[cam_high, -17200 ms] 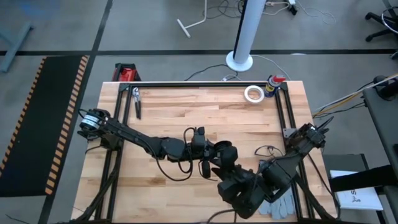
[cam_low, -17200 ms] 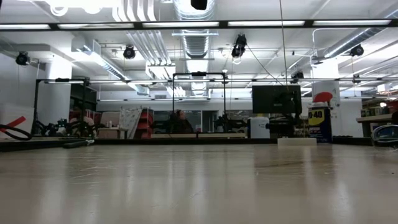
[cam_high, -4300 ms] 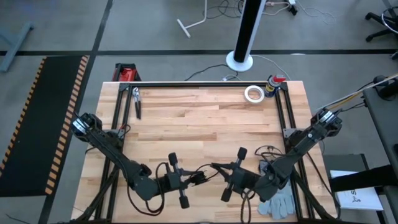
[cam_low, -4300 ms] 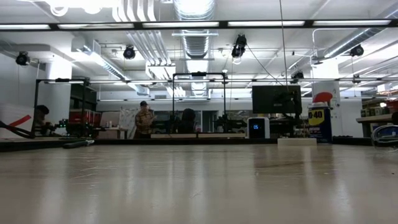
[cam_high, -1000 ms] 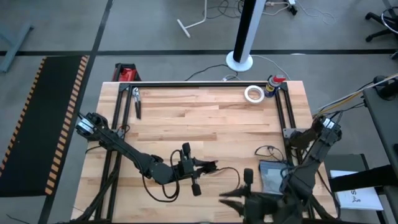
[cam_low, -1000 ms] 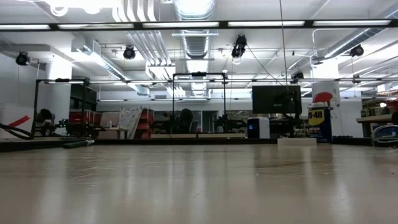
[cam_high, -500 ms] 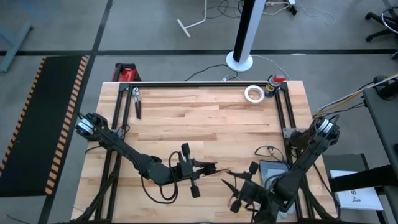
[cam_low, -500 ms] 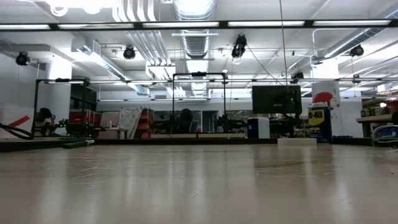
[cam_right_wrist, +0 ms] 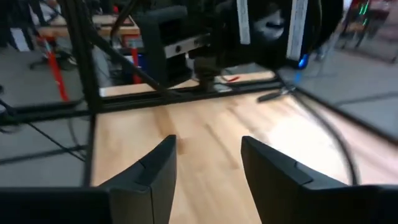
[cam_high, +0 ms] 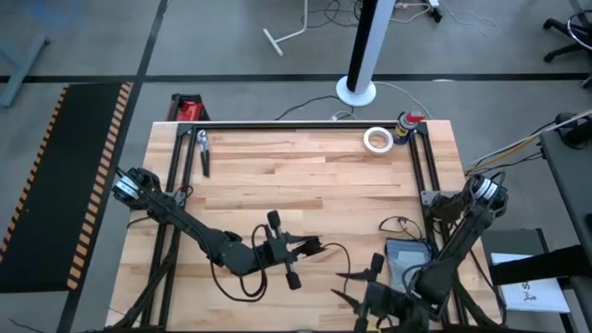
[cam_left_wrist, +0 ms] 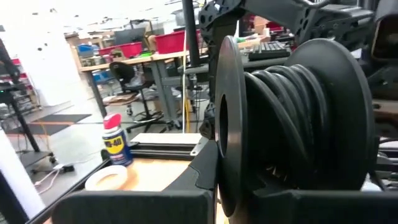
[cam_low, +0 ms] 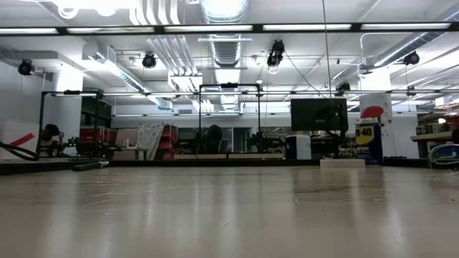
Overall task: Coil cords
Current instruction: Coil the black wire into the spool
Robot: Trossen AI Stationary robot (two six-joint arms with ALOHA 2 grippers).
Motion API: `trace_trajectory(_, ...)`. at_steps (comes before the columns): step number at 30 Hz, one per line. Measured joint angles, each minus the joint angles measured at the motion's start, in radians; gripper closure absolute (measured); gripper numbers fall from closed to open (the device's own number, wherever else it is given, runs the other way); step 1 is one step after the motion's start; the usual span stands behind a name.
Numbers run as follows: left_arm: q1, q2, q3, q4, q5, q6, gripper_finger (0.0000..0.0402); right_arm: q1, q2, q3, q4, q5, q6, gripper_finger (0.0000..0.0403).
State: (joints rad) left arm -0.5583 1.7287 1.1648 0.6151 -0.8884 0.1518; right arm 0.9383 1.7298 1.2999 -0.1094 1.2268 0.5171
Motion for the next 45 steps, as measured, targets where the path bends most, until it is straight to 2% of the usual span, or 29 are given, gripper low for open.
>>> trace_trajectory(3,0.0,0.0,0.0,0.0,-0.022,0.02,0.0402,0.013,0.0,0.0,-0.008,-0.005,0.114,0.024)
trace_trajectory(7,-0.004,0.0,0.0,-0.003,-0.063,0.119,0.0402,0.037,0.004,0.0,-0.008,0.007,0.223,0.0248)
trace_trajectory(12,-0.012,0.0,0.0,0.007,-0.067,0.264,0.0402,0.067,0.006,-0.034,-0.078,0.148,0.353,0.026)
trace_trajectory(15,-0.025,0.0,0.0,0.023,-0.066,0.349,0.0402,0.076,0.007,-0.089,-0.183,0.231,0.526,0.0269)
trace_trajectory(19,-0.04,0.0,0.0,0.071,-0.061,0.456,0.0402,0.064,0.004,-0.171,-0.394,0.269,0.882,0.0278)
trace_trajectory(22,-0.042,0.0,0.0,0.084,-0.046,0.521,0.0402,0.032,0.002,-0.223,-0.47,0.31,1.009,0.0276)
trace_trajectory(27,-0.037,0.0,0.0,0.101,-0.027,0.603,0.0402,-0.034,-0.011,-0.273,-0.479,0.318,1.103,0.0257)
trace_trajectory(32,-0.024,0.0,0.0,0.106,-0.028,0.713,0.0402,-0.045,-0.041,-0.309,-0.491,0.32,1.133,0.0248)
trace_trajectory(45,0.007,0.0,0.0,0.111,-0.027,0.883,0.0402,-0.056,-0.066,-0.267,-0.475,0.32,1.008,0.0271)
